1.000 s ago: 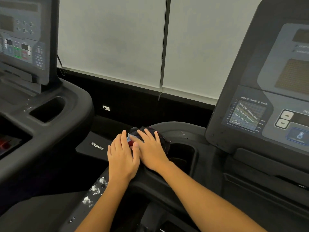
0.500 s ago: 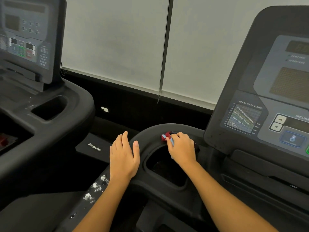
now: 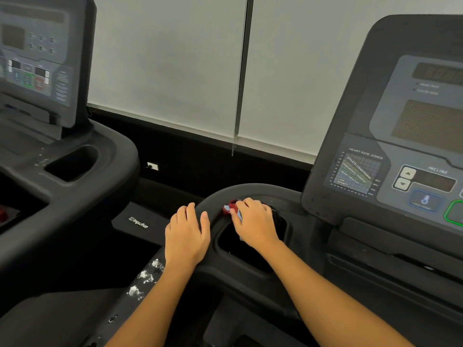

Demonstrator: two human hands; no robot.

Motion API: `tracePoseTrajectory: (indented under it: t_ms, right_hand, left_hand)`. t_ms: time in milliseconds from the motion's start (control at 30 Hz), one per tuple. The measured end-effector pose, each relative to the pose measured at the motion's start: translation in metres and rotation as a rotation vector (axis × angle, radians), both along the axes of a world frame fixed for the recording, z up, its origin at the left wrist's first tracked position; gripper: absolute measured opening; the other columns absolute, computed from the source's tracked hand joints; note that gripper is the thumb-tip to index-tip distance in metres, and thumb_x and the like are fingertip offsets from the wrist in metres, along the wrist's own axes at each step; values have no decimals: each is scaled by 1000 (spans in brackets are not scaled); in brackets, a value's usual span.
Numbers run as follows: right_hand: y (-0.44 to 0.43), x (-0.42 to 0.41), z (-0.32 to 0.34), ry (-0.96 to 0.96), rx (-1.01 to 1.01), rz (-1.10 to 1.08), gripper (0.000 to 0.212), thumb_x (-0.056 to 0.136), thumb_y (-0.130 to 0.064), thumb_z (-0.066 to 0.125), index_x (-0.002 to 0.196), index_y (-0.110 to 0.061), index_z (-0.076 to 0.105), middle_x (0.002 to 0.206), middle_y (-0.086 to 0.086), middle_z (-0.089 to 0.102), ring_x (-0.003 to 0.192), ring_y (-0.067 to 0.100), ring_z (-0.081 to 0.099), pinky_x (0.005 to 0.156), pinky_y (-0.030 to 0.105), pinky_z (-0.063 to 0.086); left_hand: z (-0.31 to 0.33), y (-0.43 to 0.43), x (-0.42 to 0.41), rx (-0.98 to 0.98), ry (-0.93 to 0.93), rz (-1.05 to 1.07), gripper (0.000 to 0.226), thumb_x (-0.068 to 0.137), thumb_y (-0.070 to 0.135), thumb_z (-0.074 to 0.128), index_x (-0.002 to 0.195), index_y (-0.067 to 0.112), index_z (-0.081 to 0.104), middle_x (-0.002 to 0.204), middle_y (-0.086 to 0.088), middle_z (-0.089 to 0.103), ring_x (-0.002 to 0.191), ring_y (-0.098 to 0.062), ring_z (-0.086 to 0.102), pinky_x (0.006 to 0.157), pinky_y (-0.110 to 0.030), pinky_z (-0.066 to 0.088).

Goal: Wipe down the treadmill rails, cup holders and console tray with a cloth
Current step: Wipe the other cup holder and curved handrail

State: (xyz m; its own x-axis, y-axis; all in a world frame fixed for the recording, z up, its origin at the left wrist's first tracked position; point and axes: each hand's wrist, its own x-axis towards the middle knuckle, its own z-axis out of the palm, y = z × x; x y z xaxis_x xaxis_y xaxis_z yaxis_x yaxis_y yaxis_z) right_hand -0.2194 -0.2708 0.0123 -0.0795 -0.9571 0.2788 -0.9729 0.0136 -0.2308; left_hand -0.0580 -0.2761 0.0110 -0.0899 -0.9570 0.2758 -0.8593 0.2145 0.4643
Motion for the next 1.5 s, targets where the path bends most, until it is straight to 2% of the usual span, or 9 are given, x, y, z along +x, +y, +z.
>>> tracePoseTrajectory:
  t_ms: [333,533,700,833,900,1033,1133,1233,1500]
  right_hand:
    - [50,38,-9,-34,64,348,41,96,-35,31,113,-13,61,125,4,55,128,21,41,113,46,20]
    - [80,18,13,-54,215,417,43,98,-42,29,117,-18,59,121,1,57,109,19,52,91,36,43]
    - [69,-23,41,-791,222,-21,35,97,-46,39,113,-26,62,106,-2,64,95,10,59,85,25,47]
    - [54,-42,51,-1307,294,-160,24,92,-35,53,110,-23,62,117,-1,64,108,12,59,102,33,43]
    - [60,-50,57,-1120,428,-133,20,89,-26,59,109,-22,58,123,2,54,101,10,57,95,29,45]
    - [60,-45,48,-342,564,-17,48,86,-33,64,128,-21,42,119,1,38,97,15,50,82,25,43]
    - [40,-24,23,-265,566,-77,48,84,-24,68,122,-13,40,108,9,51,91,24,55,71,32,44]
    - [22,-1,-8,-144,582,-120,42,87,-17,65,123,-6,46,117,16,51,107,34,54,82,39,46]
    - [12,-8,-13,-135,784,376,33,94,-26,54,126,-20,59,133,8,41,118,30,41,104,42,36]
  left_hand:
    - [-1,-1,0,45,-27,-5,52,96,41,32,127,4,49,120,-15,57,106,-33,56,86,-46,44]
    - [-1,-1,1,43,-56,-23,47,97,37,35,127,4,49,119,-14,59,107,-32,57,93,-48,40]
    - [-4,-2,-1,15,-100,-25,65,89,47,21,122,2,54,110,-14,63,99,-33,61,89,-50,45]
    - [-7,-3,-1,19,-140,-22,47,91,36,39,117,1,56,105,-16,64,93,-35,63,85,-51,47]
    - [-8,-4,-1,11,-149,-19,43,90,33,44,115,1,57,102,-16,65,90,-35,64,82,-51,48]
    - [-11,-6,-2,5,-179,-31,44,89,33,44,114,0,57,101,-16,64,88,-35,64,83,-52,49]
    - [-12,-8,-2,7,-208,-45,52,88,39,35,115,1,57,101,-16,64,88,-35,63,84,-52,49]
    - [-9,-8,-2,3,-227,-47,55,89,41,29,114,1,57,100,-15,64,86,-35,64,82,-51,49]
    - [-10,-8,-4,-18,-253,-47,53,90,40,29,111,1,57,94,-16,63,78,-35,62,79,-48,50]
